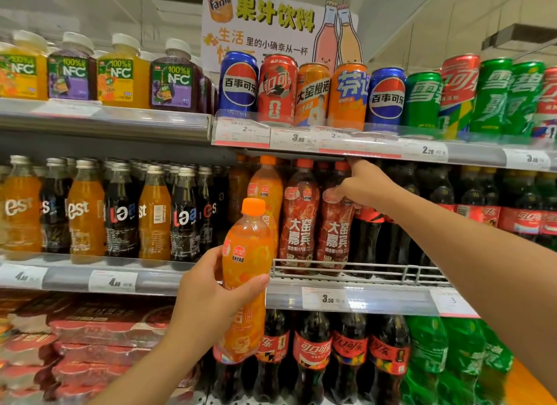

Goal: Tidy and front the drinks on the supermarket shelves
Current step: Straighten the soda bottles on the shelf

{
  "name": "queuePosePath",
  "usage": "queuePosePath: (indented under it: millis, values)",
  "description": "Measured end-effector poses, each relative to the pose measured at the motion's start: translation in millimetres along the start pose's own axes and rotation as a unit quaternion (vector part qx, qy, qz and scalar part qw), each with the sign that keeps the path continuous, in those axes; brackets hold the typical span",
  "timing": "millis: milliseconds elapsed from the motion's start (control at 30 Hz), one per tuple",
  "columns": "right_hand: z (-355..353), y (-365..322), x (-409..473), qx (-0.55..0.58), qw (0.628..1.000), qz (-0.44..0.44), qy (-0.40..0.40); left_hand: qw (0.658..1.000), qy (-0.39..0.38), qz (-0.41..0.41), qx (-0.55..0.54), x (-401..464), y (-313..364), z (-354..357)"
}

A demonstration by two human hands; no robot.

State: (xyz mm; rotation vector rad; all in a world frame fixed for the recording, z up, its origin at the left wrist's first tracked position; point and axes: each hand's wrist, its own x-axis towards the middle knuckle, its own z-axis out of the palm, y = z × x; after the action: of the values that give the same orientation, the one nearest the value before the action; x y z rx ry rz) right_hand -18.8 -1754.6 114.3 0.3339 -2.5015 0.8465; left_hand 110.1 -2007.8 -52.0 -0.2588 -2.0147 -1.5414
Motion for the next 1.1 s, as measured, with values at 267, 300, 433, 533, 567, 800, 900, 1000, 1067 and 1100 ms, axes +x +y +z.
queuePosePath:
  millis: [267,300,433,533,567,800,900,1000,1067,1100]
  values:
    - [8.0,-9.1,-0.8,-0.085,0.993,0.070,-0.043,1.000,0.002,0.000,-0.002,3.1,2.2,3.4]
    - [9.4,-8.4,-1.3,-0.084,0.993,0.075,-0.038,1.000,0.002,0.001,-0.002,3.2,2.5,3.8]
    - [11.6,-9.9,-6.3,-0.067,0.994,0.087,-0.030,1.000,0.001,-0.004,-0.001,3.2,3.6,5.6]
    - [15.2,-11.3,-23.4,-0.094,0.994,0.049,0.019,1.000,0.002,-0.001,0.005,1.3,5.5,4.3]
    - [19.2,-11.1,-34.7,-0.108,0.992,0.016,0.061,1.000,0.002,0.000,0.009,0.8,5.5,3.3]
    - [64.1,-65.7,-125.6,0.150,0.983,-0.086,-0.065,0.998,0.001,0.011,0.055,-1.5,7.4,8.3]
    - [74.0,-84.6,-128.3,0.124,0.985,-0.066,-0.096,0.999,0.023,0.002,0.025,-3.9,6.6,10.9]
    - [84.5,-91.4,-129.5,0.078,0.988,-0.047,-0.128,0.999,0.037,0.008,0.002,-5.1,7.2,8.3]
    - [88.7,-96.6,-129.0,0.067,0.988,-0.044,-0.132,0.999,0.042,0.011,0.010,-6.1,7.8,4.8]
    - [90.3,-98.8,-128.1,0.069,0.988,-0.049,-0.126,0.999,0.045,0.011,0.018,-6.3,7.8,2.8]
